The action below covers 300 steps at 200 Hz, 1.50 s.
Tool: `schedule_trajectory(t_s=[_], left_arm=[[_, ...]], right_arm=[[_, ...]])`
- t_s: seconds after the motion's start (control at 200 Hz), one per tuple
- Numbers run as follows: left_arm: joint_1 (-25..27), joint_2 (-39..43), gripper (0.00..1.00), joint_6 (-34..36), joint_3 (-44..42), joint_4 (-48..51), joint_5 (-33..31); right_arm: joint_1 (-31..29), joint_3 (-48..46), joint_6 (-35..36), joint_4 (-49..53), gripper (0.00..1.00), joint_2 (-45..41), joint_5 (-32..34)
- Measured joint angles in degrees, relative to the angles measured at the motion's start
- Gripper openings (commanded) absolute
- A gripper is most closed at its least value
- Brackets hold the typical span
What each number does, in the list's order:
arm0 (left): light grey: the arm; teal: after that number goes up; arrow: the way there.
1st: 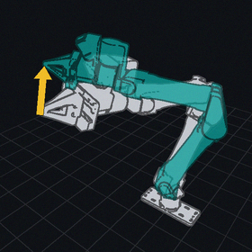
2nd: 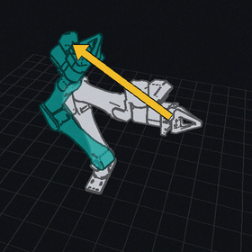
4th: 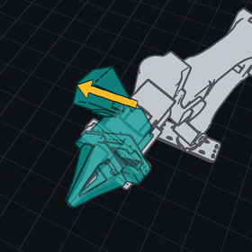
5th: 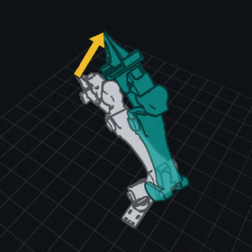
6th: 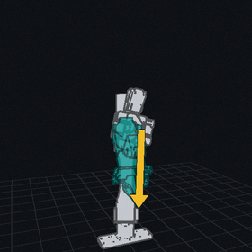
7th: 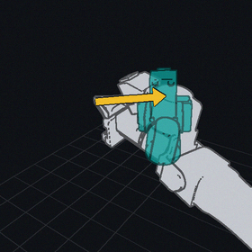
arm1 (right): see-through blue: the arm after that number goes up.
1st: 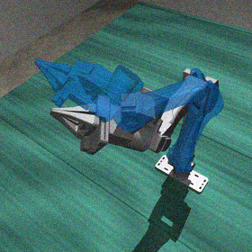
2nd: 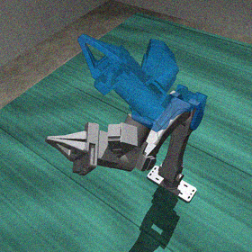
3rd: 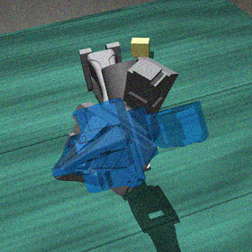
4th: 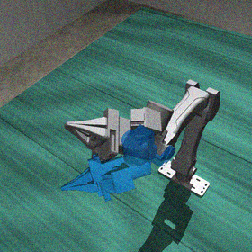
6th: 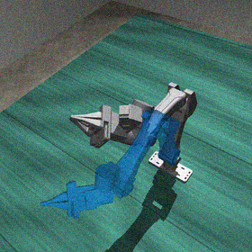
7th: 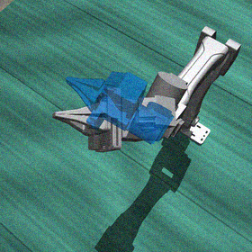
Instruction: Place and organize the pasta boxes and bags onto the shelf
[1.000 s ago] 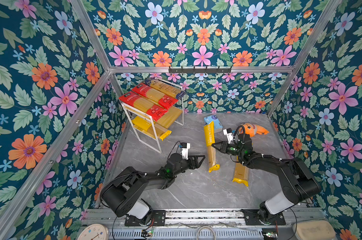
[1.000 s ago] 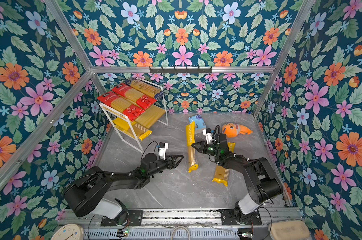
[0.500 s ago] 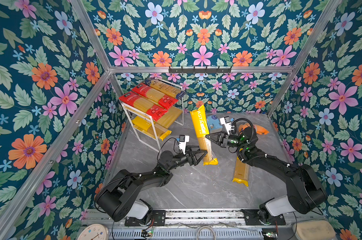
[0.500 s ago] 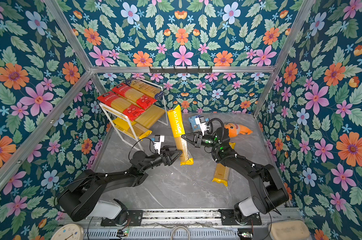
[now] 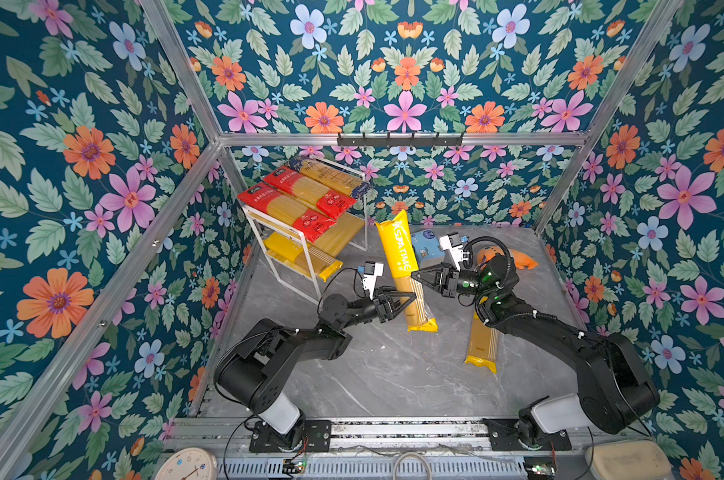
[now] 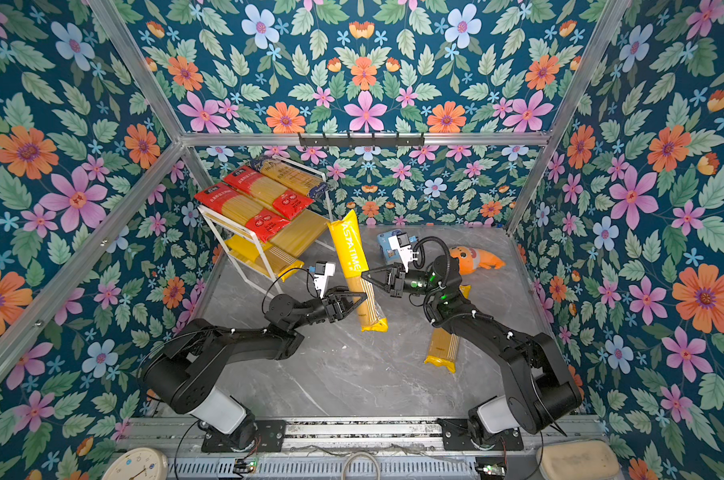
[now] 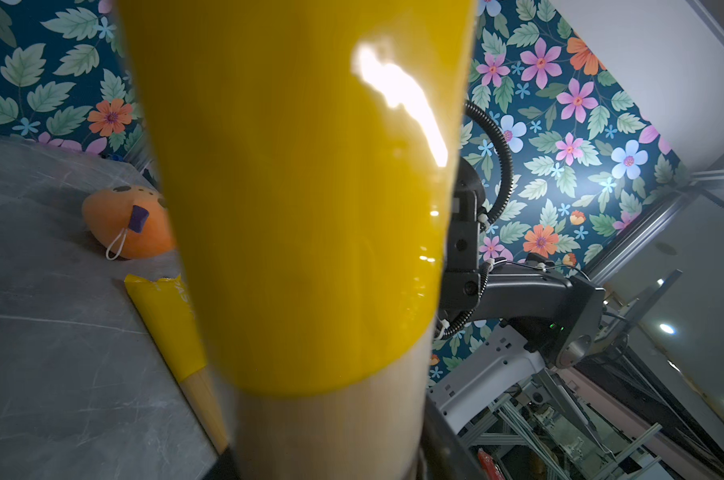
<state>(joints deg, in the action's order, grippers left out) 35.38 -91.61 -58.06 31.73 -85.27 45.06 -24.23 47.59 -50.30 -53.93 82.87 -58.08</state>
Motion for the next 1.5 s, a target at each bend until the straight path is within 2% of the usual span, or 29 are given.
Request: schedule_trajectory(t_s=[0.11, 0.21, 0.305, 0.4, 0.475, 0.64, 0.745, 0.88, 1.05, 1.225, 1.395, 1.5], left_arm=[[-0.4, 0.4, 0.34, -0.2, -0.3, 0.0, 0.0], [-0.5, 0.7, 0.31, -0.2, -0.3, 0.9, -0.5], [-0.5, 0.8, 0.26, -0.3, -0.1, 2.2, -1.3], [-0.6, 0.7, 0.25, -0.5, 0.0, 4.2, -3.3], [-0.6, 0.7, 0.24, -0.9, 0.0, 5.5, -5.2], [-0.6, 0.7, 0.24, -2.7, -1.2, 6.1, -12.2], [-0.7, 0.9, 0.25, -4.3, -1.9, 7.0, -18.7], [-0.7, 1.2, 0.25, -6.7, -1.9, 8.7, -27.1], [0.0, 0.7, 0.26, -10.7, -1.4, 9.4, -36.0], [1.1, 0.7, 0.26, -12.7, -0.6, 9.4, -39.2], [1.7, 1.7, 0.26, -13.7, -0.5, 10.3, -43.4], [2.3, 2.1, 0.26, -13.7, -0.5, 11.1, -43.5]], right_arm=[[-0.1, 0.5, 0.1, 1.9, 0.0, 0.0, 1.0], [-0.1, 0.7, 0.7, 3.6, 0.07, -0.1, 2.3], [0.0, 0.3, 0.9, 4.9, 0.2, -0.8, 4.4], [0.0, -1.4, 1.1, 4.7, 0.38, -2.3, 7.8], [0.0, -3.7, 1.8, 5.2, 0.48, -3.3, 9.7], [0.1, -9.4, 3.3, 6.9, 0.63, -5.7, 15.8], [0.0, -13.2, 3.6, 7.3, 0.69, -6.8, 19.0], [-1.0, -17.0, 2.5, 7.4, 0.72, -7.4, 24.6], [-5.7, -17.5, 2.6, 7.7, 0.71, -6.6, 31.5], [-8.9, -15.0, 2.4, 7.5, 0.7, -1.9, 39.1], [-10.8, -11.0, 2.0, 5.4, 0.68, 1.8, 41.8], [-11.6, -9.3, 1.2, 3.3, 0.66, 3.6, 42.0]])
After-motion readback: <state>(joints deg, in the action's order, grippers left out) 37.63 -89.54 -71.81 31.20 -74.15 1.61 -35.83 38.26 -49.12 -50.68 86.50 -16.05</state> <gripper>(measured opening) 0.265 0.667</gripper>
